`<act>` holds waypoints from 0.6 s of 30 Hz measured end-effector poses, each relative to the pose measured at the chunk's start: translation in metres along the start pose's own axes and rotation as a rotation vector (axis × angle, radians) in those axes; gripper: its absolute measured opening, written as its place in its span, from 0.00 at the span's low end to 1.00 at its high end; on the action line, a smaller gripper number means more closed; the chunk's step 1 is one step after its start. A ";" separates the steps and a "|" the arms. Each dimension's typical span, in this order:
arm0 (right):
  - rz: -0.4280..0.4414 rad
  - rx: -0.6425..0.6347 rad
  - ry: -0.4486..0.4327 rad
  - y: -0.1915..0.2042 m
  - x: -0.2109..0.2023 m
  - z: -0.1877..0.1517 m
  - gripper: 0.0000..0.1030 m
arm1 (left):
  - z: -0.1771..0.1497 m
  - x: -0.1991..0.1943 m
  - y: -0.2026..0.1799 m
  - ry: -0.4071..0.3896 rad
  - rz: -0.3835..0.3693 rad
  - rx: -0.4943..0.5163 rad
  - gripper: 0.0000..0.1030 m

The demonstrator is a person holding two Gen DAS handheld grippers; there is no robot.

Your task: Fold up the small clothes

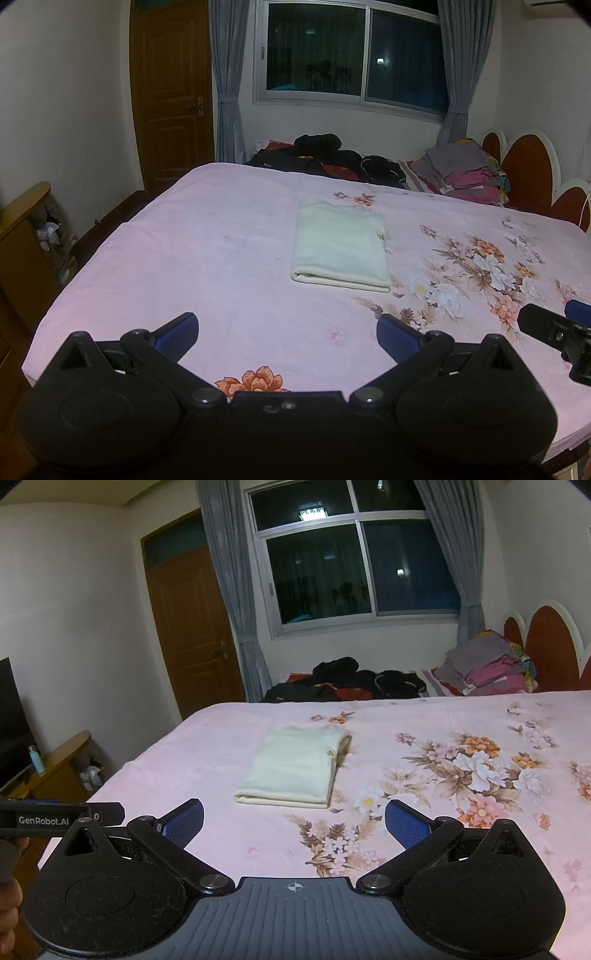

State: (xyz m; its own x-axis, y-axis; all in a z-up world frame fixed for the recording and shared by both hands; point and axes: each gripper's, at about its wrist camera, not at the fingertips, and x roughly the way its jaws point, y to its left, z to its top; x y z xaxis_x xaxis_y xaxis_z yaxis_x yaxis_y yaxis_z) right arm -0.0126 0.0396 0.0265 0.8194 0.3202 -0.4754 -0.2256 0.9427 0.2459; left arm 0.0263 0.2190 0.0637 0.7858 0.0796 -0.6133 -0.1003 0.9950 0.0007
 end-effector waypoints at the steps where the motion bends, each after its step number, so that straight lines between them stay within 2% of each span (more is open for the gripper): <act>1: 0.001 -0.001 0.001 0.000 0.001 0.000 1.00 | 0.000 0.000 0.000 0.000 0.000 0.000 1.00; 14: -0.002 0.007 0.018 -0.006 0.012 0.000 1.00 | 0.001 0.014 -0.006 0.019 -0.023 0.024 1.00; 18: -0.009 0.016 0.031 -0.013 0.021 0.000 1.00 | 0.005 0.027 -0.008 0.016 -0.046 0.024 0.96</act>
State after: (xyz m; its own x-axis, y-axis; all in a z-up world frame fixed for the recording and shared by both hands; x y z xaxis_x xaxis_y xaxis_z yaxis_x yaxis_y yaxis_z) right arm 0.0073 0.0340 0.0132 0.8048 0.3144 -0.5034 -0.2096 0.9441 0.2544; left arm 0.0510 0.2139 0.0514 0.7797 0.0327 -0.6253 -0.0494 0.9987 -0.0094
